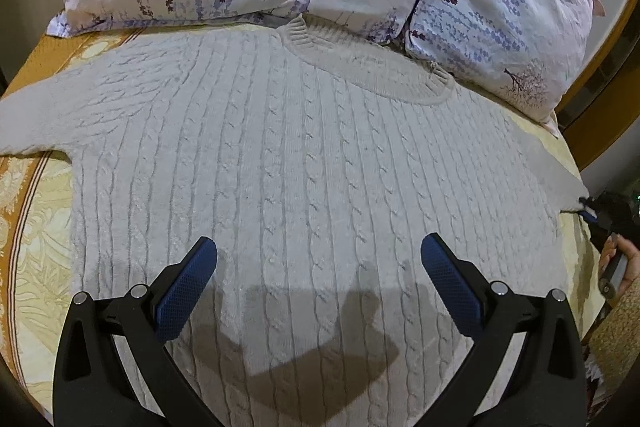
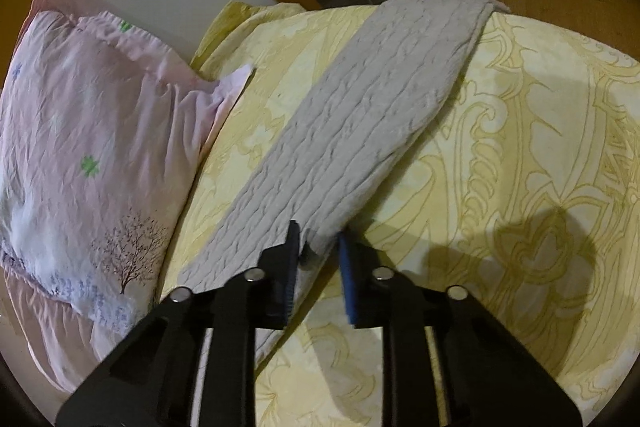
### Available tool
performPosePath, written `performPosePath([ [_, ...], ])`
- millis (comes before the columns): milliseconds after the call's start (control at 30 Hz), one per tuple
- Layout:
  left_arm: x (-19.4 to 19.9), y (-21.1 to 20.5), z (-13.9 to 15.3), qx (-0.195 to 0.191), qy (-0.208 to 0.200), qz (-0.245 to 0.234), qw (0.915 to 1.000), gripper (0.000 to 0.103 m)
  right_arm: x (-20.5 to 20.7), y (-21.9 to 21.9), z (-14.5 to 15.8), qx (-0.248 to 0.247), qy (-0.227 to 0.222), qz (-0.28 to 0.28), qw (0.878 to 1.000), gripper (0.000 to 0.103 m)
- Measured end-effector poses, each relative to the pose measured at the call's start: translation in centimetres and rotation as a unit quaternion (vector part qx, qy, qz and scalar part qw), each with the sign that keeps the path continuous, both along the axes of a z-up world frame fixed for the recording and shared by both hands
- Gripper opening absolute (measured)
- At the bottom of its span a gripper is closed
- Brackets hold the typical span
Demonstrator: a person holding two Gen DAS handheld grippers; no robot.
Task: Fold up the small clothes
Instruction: 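Grasp the sweater sleeve with the right gripper and lift it, then fold the held sleeve across the sweater body and release it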
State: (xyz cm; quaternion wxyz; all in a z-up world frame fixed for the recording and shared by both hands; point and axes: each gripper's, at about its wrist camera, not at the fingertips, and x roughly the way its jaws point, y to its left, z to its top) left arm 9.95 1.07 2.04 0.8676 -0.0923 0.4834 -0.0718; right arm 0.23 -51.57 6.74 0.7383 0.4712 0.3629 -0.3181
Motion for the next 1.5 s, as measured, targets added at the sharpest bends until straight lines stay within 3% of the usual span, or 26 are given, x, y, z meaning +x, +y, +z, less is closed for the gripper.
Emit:
performPosePath([
  [267,1.1,1.2,0.2,-0.022,-0.001,0.012,0.9997,0.102,1.7,1.7,2.5,-0.071,0.017,0.034,0.997,0.011],
  [467,2.1,2.0,0.6,-0.039,-0.009,0.014,0.9991,0.102,4.3,6.1,7.2,-0.122,-0.027,0.106,0.987,0.01],
  [667,3.1,2.7,0.9,-0.063,-0.015,0.013,0.9978,0.102,6.9,14.6,9.5,-0.123,-0.077,0.209,0.967,0.01],
  [833,3.6,3.1,1.0,-0.078,-0.019,0.01,0.9967,0.102,8.7,23.0,7.5,-0.091,-0.082,0.297,0.947,0.01],
  [1000,3.9,3.3,0.8,-0.1,-0.011,0.005,0.9949,0.102,9.6,28.2,2.5,-0.056,-0.022,0.348,0.935,0.011],
  [1100,3.8,3.5,0.9,-0.115,-0.009,-0.002,0.9933,0.102,9.2,28.0,1.9,-0.034,-0.018,0.339,0.94,0.021],
  [1167,3.8,3.8,0.9,-0.122,-0.008,-0.006,0.9925,0.102,8.9,27.2,2.3,-0.025,-0.028,0.315,0.948,0.052],
  [1367,4.0,5.0,1.2,-0.149,0.001,-0.005,0.9888,0.102,8.1,22.8,2.7,-0.01,-0.037,0.211,0.977,0.055],
  [1500,4.2,6.4,1.6,-0.163,0.001,-0.005,0.9866,0.097,7.1,20.0,2.8,-0.022,-0.03,0.134,0.99,0.049],
])
